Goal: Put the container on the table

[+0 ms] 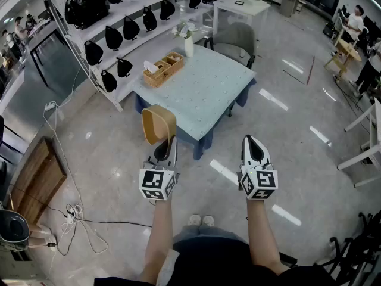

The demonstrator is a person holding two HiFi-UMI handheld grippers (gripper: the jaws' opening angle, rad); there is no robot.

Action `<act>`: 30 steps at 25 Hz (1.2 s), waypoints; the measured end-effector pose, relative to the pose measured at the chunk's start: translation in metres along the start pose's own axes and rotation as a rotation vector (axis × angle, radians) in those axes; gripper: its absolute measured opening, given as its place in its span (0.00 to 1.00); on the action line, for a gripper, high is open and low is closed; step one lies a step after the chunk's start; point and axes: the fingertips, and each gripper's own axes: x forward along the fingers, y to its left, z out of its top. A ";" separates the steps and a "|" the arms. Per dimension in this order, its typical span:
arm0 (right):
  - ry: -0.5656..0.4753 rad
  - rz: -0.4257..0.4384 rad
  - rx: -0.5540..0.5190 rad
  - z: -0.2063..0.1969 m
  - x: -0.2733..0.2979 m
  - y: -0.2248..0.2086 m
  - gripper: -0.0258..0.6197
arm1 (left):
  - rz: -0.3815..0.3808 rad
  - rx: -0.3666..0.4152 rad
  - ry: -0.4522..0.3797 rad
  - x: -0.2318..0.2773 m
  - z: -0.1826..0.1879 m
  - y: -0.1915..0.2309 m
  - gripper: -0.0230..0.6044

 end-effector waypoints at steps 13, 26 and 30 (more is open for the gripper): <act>0.011 -0.005 0.008 -0.006 0.001 0.002 0.04 | -0.011 -0.007 0.006 0.002 -0.005 0.001 0.05; 0.021 -0.024 0.030 -0.011 0.015 0.009 0.04 | -0.050 -0.022 0.021 0.011 -0.012 0.017 0.05; 0.036 -0.028 0.027 -0.014 0.021 0.016 0.04 | -0.068 -0.013 0.032 0.014 -0.017 0.021 0.05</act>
